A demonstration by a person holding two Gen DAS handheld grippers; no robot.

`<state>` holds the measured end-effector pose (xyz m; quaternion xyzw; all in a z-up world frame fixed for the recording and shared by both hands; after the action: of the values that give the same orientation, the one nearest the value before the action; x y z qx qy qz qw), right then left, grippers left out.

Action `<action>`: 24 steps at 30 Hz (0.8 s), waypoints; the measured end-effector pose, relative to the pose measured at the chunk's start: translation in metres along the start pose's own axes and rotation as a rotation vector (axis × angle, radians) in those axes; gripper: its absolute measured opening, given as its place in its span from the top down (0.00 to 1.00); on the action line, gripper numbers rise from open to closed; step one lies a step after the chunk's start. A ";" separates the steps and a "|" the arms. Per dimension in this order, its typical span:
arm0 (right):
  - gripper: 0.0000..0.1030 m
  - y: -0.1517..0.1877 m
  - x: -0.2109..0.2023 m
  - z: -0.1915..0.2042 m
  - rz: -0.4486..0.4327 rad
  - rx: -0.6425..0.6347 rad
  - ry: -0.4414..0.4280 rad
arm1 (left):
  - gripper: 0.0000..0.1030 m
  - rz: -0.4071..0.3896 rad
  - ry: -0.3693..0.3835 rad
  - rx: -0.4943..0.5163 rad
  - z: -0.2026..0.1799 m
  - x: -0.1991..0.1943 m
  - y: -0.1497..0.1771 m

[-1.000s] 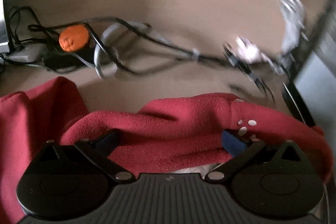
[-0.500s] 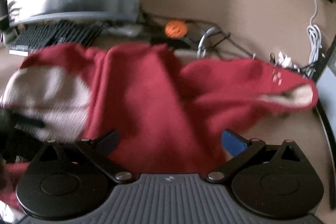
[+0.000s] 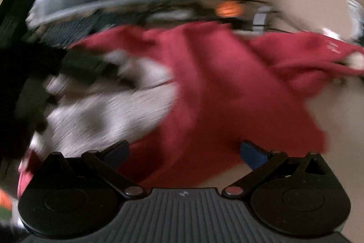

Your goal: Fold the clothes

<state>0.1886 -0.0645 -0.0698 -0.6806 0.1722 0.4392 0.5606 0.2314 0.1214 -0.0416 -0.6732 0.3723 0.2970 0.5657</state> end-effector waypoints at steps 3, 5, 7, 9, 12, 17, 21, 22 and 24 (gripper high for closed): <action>0.00 0.009 0.014 0.021 0.026 -0.128 0.078 | 0.00 -0.033 0.077 0.023 0.017 -0.001 -0.009; 0.00 0.012 0.011 0.010 0.045 -0.129 0.110 | 0.00 -0.047 0.107 0.034 0.029 -0.001 -0.014; 0.00 0.017 0.005 -0.010 0.063 -0.138 0.183 | 0.00 -0.028 0.101 0.023 0.038 0.001 -0.015; 0.00 0.025 0.000 -0.039 0.080 -0.146 0.278 | 0.00 0.000 0.120 0.011 0.041 0.003 -0.010; 0.00 0.038 -0.009 -0.090 0.110 -0.175 0.487 | 0.00 0.072 0.151 0.031 0.016 0.003 0.008; 0.00 0.046 -0.037 -0.158 0.128 -0.028 0.678 | 0.00 0.230 0.464 0.156 -0.068 -0.015 0.047; 0.00 0.040 -0.064 -0.171 0.001 0.256 0.471 | 0.00 0.132 0.417 0.277 -0.100 -0.024 0.039; 0.00 0.040 -0.062 -0.170 -0.019 0.302 0.420 | 0.00 0.104 0.346 0.284 -0.100 -0.017 0.031; 0.00 0.041 -0.058 -0.168 -0.049 0.380 0.322 | 0.00 0.088 0.254 0.278 -0.099 -0.003 0.021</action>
<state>0.1953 -0.2460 -0.0515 -0.6281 0.3221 0.2712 0.6544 0.2102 0.0227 -0.0322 -0.6035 0.5075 0.1798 0.5882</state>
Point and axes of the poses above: each gripper's, at about its wrist camera, not at the fingertips, and x roughly the way its jaws point, z to its left, y to its underside, the point moved 4 cm from there along x, roughly the way its jaws point, and after that the axes turned 2 degrees about z, right-handed, at the moved point
